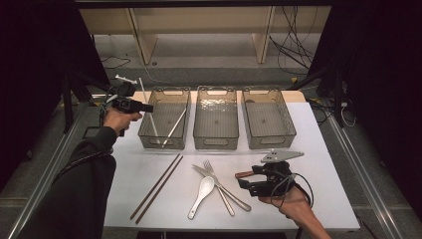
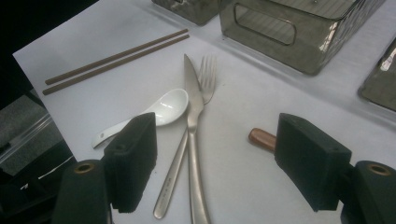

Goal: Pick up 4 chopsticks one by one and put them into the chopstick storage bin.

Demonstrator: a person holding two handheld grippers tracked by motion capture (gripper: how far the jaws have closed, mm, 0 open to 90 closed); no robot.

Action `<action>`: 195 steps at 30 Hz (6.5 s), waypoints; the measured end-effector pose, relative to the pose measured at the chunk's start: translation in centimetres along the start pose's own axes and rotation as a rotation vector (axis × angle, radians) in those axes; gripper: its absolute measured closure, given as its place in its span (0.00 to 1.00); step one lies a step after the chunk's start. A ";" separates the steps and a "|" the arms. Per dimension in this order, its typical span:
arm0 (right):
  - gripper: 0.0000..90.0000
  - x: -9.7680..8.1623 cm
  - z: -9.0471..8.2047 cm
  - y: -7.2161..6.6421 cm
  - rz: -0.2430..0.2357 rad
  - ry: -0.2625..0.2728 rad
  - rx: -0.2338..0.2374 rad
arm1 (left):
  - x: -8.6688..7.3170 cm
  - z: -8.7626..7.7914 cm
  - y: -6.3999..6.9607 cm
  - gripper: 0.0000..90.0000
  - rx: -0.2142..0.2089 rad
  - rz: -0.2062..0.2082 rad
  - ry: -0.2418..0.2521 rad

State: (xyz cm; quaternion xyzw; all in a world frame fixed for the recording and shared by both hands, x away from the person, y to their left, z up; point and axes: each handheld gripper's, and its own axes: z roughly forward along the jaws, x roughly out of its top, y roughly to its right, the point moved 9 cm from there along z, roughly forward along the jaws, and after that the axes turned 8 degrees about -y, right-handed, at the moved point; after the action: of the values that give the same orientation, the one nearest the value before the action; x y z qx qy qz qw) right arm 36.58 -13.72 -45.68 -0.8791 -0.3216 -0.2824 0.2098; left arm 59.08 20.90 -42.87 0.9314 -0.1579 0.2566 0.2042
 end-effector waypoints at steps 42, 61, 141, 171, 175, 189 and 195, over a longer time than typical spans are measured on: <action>0.34 -0.1 0.1 -0.1 -0.003 -0.006 0.003 | -0.7 -0.6 2.4 0.37 -0.035 0.013 0.045; 0.34 0.0 -0.1 0.0 -0.001 0.000 -0.002 | -9.0 -2.1 7.1 0.19 -0.022 0.189 -0.051; 0.33 -0.4 -0.1 0.1 -0.001 -0.005 -0.010 | -22.0 2.9 6.8 0.75 0.103 0.298 -0.555; 0.33 -0.5 -0.1 0.1 -0.004 -0.008 -0.011 | -21.9 3.0 6.3 0.93 0.109 0.263 -0.556; 0.33 -0.5 -0.1 0.1 -0.004 -0.008 -0.010 | -21.8 2.9 6.3 0.94 0.114 0.277 -0.551; 0.33 -0.4 -0.1 0.1 -0.003 -0.007 -0.010 | -20.4 1.4 6.5 0.94 0.088 0.289 -0.475; 0.33 -0.4 -0.1 0.1 0.000 -0.005 -0.011 | -19.2 0.3 7.3 0.94 0.064 0.306 -0.414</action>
State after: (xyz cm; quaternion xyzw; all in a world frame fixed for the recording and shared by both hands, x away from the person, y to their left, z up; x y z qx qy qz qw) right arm 36.38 -14.06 -45.88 -0.8808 -0.3209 -0.2819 0.2042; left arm 40.53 18.06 -51.30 0.9353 -0.3274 0.0932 0.0966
